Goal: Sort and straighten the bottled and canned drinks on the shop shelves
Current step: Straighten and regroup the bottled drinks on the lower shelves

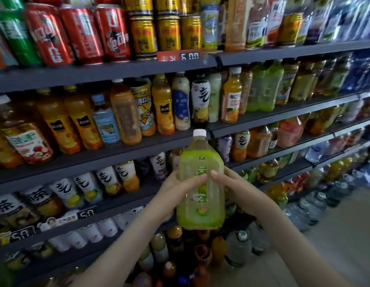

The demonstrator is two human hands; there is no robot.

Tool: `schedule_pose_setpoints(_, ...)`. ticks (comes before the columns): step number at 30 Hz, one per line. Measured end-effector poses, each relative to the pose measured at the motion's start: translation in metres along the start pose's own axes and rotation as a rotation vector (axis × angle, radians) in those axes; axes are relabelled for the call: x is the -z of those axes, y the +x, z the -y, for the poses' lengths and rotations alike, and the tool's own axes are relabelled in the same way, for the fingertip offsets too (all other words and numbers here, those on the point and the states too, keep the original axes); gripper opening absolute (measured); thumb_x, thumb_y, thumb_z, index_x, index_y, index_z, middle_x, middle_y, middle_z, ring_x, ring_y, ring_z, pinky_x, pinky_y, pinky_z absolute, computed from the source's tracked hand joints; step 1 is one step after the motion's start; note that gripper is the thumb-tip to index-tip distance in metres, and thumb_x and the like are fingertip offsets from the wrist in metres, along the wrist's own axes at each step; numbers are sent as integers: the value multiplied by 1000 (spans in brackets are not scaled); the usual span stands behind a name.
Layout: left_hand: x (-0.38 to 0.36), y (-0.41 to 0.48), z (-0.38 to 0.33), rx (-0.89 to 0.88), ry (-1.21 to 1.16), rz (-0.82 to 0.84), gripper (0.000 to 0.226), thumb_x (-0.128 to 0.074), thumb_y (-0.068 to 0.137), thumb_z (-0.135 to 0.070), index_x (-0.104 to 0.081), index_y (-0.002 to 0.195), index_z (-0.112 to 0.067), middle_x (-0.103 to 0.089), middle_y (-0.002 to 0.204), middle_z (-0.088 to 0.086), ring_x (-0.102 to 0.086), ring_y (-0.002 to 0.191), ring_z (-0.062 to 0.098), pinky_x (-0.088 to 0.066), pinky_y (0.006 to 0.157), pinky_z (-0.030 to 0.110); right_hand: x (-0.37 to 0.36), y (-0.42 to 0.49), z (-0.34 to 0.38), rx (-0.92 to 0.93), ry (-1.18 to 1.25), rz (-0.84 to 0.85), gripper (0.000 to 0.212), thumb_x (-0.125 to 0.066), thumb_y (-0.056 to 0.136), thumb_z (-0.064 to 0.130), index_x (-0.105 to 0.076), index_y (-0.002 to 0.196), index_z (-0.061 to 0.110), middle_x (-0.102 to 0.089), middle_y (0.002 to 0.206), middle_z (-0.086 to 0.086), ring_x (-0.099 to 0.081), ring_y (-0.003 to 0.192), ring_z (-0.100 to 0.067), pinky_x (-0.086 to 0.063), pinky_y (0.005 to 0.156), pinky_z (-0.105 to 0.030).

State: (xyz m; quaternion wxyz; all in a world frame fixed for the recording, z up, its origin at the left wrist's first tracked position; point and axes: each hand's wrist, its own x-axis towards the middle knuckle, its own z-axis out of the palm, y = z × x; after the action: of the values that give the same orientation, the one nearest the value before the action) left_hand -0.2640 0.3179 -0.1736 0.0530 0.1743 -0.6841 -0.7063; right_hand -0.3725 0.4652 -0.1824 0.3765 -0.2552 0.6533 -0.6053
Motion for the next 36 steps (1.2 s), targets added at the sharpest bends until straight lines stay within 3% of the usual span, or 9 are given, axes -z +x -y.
schedule_pose_setpoints(4, -60, 28, 11, -10, 14, -4, 53, -84, 68, -30, -61, 115, -25, -72, 106, -4, -68, 98, 12, -54, 85, 32, 61, -14, -8, -10, -20, 17, 49, -73, 76, 45, -55, 119, 30, -69, 113, 6, -67, 102, -15, -54, 87, -36)
schedule_pose_setpoints(9, -107, 59, 33, 14, 23, -70, 53, -88, 61, -30, -58, 106, -32, -71, 104, -6, -68, 95, 10, -55, 84, 34, 117, -9, -25, -39, -44, 82, 72, -78, 63, 55, -54, 123, 24, -72, 106, 5, -70, 95, -16, -54, 65, -23)
schedule_pose_setpoints(14, -114, 86, 67, 78, -19, -279, 52, -88, 62, -28, -53, 100, -29, -68, 104, -4, -66, 96, 13, -53, 89, 41, 165, 37, -66, -131, -19, 5, 72, -60, 78, 67, -48, 134, 24, -61, 127, 0, -60, 114, -17, -52, 93, -43)
schedule_pose_setpoints(17, -98, 107, 85, 88, -62, -381, 50, -85, 65, -25, -51, 101, -30, -67, 106, -3, -65, 96, 13, -54, 85, 36, 183, 72, -85, -176, -43, -204, 58, -58, 88, 50, -46, 134, 16, -55, 127, -2, -58, 109, -15, -54, 79, -30)
schedule_pose_setpoints(22, -69, 142, 92, 15, -69, -445, 39, -78, 75, -12, -54, 95, -36, -66, 91, -18, -65, 80, -3, -52, 75, 25, 208, 149, -103, -170, -306, -320, 64, -71, 83, 32, -43, 137, 13, -53, 130, -5, -55, 114, -25, -48, 96, -43)
schedule_pose_setpoints(25, -56, 161, 90, 5, -28, -451, 40, -79, 75, -16, -53, 96, -37, -65, 95, -17, -63, 84, -4, -52, 80, 26, 206, 192, -99, -125, -307, -350, 64, -74, 81, 23, -43, 136, 10, -57, 127, -5, -56, 111, -24, -50, 87, -37)
schedule_pose_setpoints(29, -50, 182, 95, 19, -16, -464, 49, -86, 66, -27, -55, 104, -36, -69, 103, -10, -65, 98, 8, -52, 91, 36, 200, 237, -90, -38, -355, -385, 57, -73, 80, 16, -43, 128, 5, -54, 109, -2, -54, 102, -21, -41, 75, -27)
schedule_pose_setpoints(33, -54, 191, 97, 28, -19, -476, 95, -89, 40, -58, -52, 122, -28, -68, 113, -7, -64, 106, 13, -50, 95, 44, 196, 266, -90, -34, -338, -465, 66, -78, 75, 24, -41, 126, 6, -55, 118, -7, -54, 105, -25, -44, 81, -32)
schedule_pose_setpoints(36, -59, 194, 104, 1, -42, -485, 91, -89, 46, -53, -49, 124, -30, -67, 115, -7, -63, 107, 12, -50, 95, 43, 198, 274, -100, -39, -410, -478, 64, -79, 74, 27, -43, 123, 3, -58, 119, -13, -56, 107, -30, -47, 80, -32)
